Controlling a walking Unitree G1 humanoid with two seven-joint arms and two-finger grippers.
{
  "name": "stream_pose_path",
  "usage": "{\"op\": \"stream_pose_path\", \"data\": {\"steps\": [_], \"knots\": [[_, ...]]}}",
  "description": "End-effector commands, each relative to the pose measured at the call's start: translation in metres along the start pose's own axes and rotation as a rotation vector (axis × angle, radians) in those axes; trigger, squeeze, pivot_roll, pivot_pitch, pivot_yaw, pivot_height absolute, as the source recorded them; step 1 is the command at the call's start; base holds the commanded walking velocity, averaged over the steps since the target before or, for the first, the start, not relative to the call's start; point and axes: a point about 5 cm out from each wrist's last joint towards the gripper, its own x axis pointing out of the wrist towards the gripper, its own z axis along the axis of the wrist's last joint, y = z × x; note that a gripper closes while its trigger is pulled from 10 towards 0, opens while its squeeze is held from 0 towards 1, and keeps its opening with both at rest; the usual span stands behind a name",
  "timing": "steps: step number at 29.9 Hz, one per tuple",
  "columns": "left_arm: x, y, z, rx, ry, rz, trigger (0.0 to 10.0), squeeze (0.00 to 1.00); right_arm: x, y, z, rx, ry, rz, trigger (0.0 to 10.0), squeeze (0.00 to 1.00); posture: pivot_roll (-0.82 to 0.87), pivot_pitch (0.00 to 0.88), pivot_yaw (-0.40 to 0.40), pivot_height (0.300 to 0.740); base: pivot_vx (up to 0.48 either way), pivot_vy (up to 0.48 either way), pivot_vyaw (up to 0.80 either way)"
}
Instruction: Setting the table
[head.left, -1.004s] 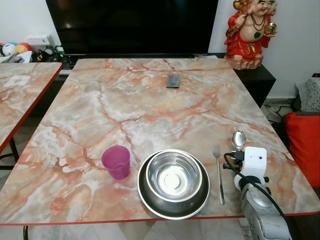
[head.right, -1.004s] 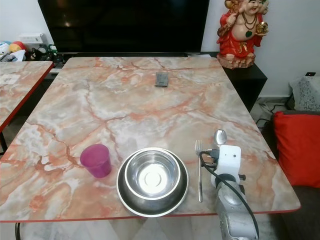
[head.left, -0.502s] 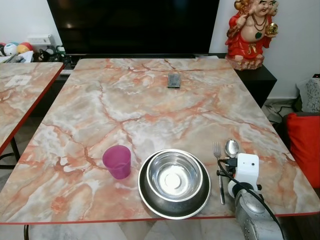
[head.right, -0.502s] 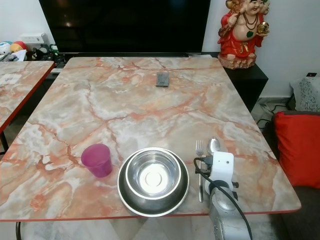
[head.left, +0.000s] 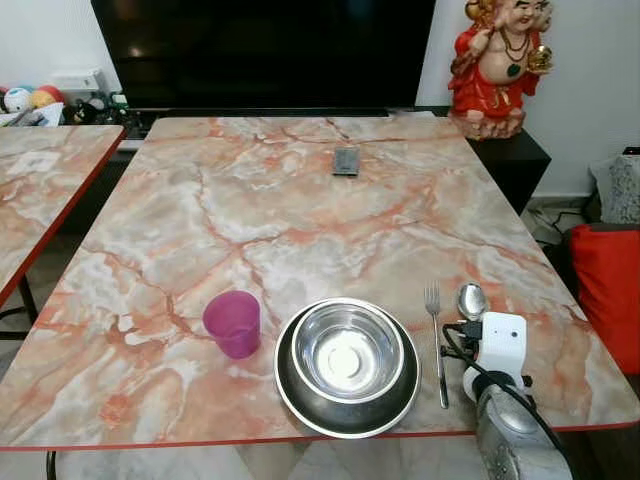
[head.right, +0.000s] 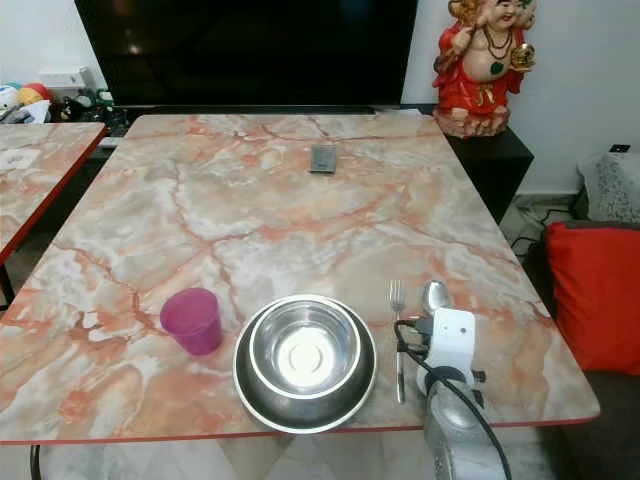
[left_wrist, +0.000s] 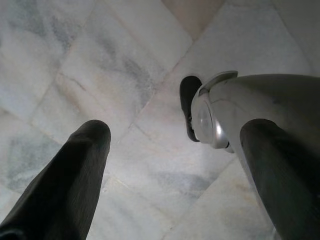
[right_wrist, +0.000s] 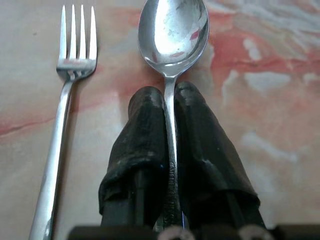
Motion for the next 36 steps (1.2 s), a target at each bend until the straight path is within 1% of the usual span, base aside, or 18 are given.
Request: {"op": "stream_pose_path", "data": {"steps": [1, 5, 10, 12, 13, 16, 22, 26, 30, 36], "knots": [[-0.001, -0.002, -0.006, 0.017, 0.034, -0.002, 10.0, 0.00, 0.000, -0.003, 0.000, 0.007, -0.005, -0.006, 10.0, 0.00, -0.02, 0.095, -0.016, 0.740, 0.000, 0.000, 0.00], [0.001, -0.007, -0.003, 0.019, 0.031, -0.005, 10.0, 0.00, 0.001, -0.002, -0.001, 0.026, -0.023, 0.006, 10.0, 0.00, -0.02, 0.100, -0.015, 0.740, 0.000, 0.000, 0.00], [0.001, -0.007, -0.003, 0.018, 0.032, -0.004, 10.0, 0.00, 0.002, 0.000, 0.001, 0.028, -0.041, 0.035, 10.0, 0.00, -0.02, 0.103, -0.015, 0.740, 0.000, 0.000, 0.00], [0.000, -0.004, -0.004, 0.017, 0.032, -0.001, 10.0, 0.00, 0.003, 0.000, 0.001, 0.022, -0.039, 0.036, 10.0, 0.00, -0.02, 0.103, -0.015, 0.740, 0.000, 0.000, 0.00], [0.000, 0.001, -0.004, 0.015, 0.032, 0.004, 10.0, 0.00, 0.004, -0.001, 0.000, 0.017, -0.035, 0.033, 10.0, 0.00, -0.02, 0.108, -0.016, 0.740, 0.000, 0.000, 0.00], [-0.001, 0.007, -0.002, 0.012, 0.028, 0.011, 10.0, 0.00, 0.005, -0.002, -0.002, 0.018, -0.034, 0.033, 10.0, 0.00, -0.02, 0.109, -0.016, 0.740, 0.000, 0.000, 0.00], [0.000, 0.010, 0.002, 0.012, 0.021, 0.014, 10.0, 0.00, 0.006, -0.001, -0.003, 0.012, -0.039, 0.059, 10.0, 0.00, -0.02, 0.114, -0.014, 0.740, 0.000, 0.000, 0.00], [-0.001, 0.011, 0.000, 0.012, 0.021, 0.015, 10.0, 0.00, 0.006, 0.000, -0.004, 0.009, -0.040, 0.059, 10.0, 0.00, -0.02, 0.115, -0.015, 0.740, 0.000, 0.000, 0.00], [-0.005, 0.018, -0.008, 0.008, 0.030, 0.021, 10.0, 0.00, 0.007, 0.002, -0.003, 0.015, -0.049, 0.074, 10.0, 0.00, -0.02, 0.117, -0.015, 0.740, 0.000, 0.000, 0.00], [-0.006, 0.021, -0.012, 0.006, 0.035, 0.024, 10.0, 0.00, 0.008, 0.003, -0.004, 0.017, -0.052, 0.088, 10.0, 0.00, -0.02, 0.119, -0.016, 0.740, 0.000, 0.000, 0.00]]}}
